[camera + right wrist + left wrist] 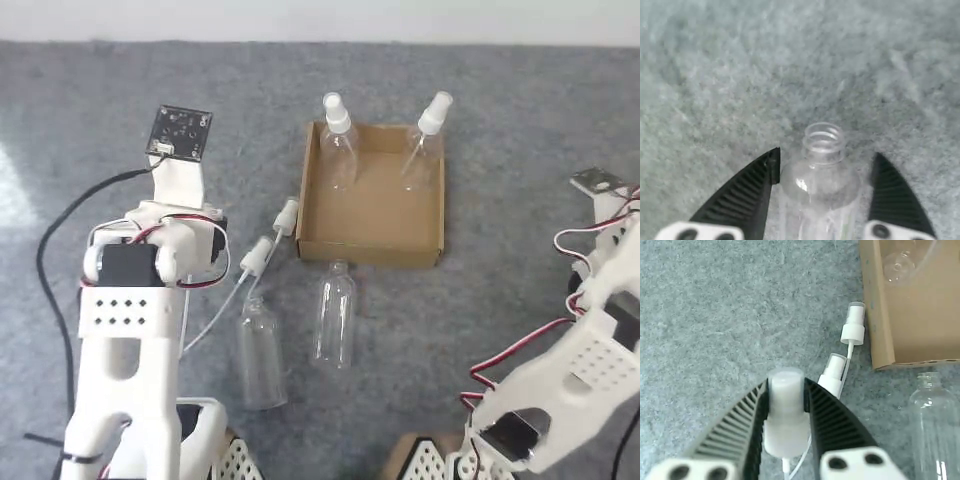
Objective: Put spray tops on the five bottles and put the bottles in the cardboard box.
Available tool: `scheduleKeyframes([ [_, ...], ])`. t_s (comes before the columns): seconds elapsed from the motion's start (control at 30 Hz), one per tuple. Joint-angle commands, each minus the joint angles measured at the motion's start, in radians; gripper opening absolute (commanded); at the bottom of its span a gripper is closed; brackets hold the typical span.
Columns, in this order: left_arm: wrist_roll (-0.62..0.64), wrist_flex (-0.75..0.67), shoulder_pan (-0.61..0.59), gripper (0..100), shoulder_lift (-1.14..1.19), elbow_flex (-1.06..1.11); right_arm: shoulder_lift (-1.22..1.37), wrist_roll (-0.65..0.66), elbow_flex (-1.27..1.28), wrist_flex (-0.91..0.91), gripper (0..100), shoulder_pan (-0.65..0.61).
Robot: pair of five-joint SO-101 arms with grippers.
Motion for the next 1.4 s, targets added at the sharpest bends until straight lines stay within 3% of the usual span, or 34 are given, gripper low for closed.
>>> scheduleKeyframes([
  [0.0, 0.012, -0.026, 0.003, 1, -0.029, -0.005, -0.012, 0.031, -0.054, 0.016, 30.7, 0.019],
  [0.57, 0.012, -0.026, 0.003, 1, -0.029, -0.008, -0.010, 0.219, -0.051, 0.084, 29.2, 0.062],
  [0.8, 0.012, -0.026, 0.003, 1, -0.029, -0.007, -0.019, 0.212, -0.055, 0.091, 5.1, 0.058],
  [0.87, 0.014, -0.026, 0.005, 1, -0.034, -0.012, -0.041, 0.132, -0.081, 0.094, 0.1, 0.048],
  [1.07, 0.020, -0.018, 0.002, 1, -0.087, -0.124, -0.275, -0.276, -0.169, 0.093, 0.6, -0.108],
  [1.23, 0.021, 0.021, 0.002, 1, -0.192, -0.257, -0.544, -0.575, -0.133, 0.091, 0.6, -0.383],
  [1.37, 0.086, 0.069, 0.003, 1, -0.199, -0.390, -0.757, -0.763, 0.032, 0.065, 0.6, -0.708],
])
